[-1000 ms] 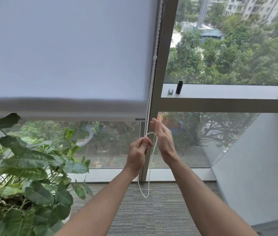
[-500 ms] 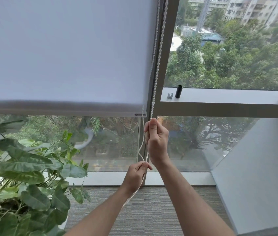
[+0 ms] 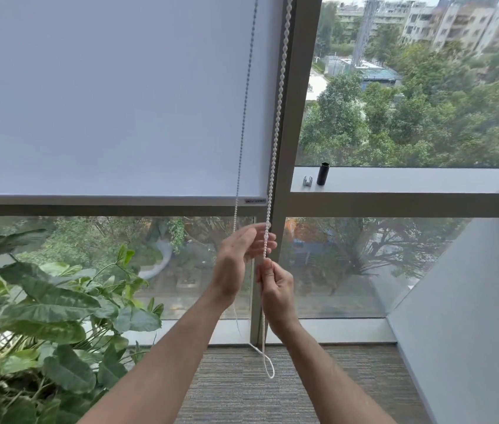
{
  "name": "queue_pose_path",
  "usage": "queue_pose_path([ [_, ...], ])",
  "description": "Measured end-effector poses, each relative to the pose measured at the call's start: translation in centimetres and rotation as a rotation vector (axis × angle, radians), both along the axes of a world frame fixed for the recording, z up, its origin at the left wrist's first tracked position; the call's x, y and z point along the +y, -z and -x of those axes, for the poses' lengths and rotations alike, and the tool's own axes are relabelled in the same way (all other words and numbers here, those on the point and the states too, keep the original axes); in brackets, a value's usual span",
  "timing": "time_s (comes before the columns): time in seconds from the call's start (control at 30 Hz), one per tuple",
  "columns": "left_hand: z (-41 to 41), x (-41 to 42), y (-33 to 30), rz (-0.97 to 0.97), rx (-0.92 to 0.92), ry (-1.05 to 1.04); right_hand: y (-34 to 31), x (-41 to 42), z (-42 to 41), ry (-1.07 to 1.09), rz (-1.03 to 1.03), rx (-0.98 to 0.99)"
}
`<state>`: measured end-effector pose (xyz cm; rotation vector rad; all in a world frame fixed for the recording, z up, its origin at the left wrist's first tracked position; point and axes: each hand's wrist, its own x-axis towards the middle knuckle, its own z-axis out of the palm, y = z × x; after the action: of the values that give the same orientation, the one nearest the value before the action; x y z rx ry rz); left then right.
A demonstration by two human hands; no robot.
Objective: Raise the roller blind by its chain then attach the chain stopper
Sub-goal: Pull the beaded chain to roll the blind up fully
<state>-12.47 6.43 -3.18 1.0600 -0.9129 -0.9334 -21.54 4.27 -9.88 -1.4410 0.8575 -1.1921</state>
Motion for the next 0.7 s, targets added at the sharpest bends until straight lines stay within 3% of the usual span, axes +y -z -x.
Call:
queue_pose_path([
  [0.1,1.3,-0.3,-2.5,0.152,-0.029,0.042,0.1,-0.1,-0.3,0.003,0.001,0.023],
  [0.27,2.3,-1.0,-1.7,0.189,-0.088,-0.150,0.3,-0.2,0.2,-0.171,-0.162,-0.085],
  [0.4,3.2,-1.1,-1.7,0.180,-0.066,-0.145,-1.1,-1.8,0.6,-0.218,-0.217,-0.050],
  [0.57,3.3,-0.3,1.4,0.114,-0.093,-0.116,-8.0,-4.9,1.9,-0.042,-0.097,-0.143],
  [0.7,3.5,0.9,4.2,0.004,-0.099,-0.084,-15.0,-4.8,1.4,-0.204,0.059,-0.257],
])
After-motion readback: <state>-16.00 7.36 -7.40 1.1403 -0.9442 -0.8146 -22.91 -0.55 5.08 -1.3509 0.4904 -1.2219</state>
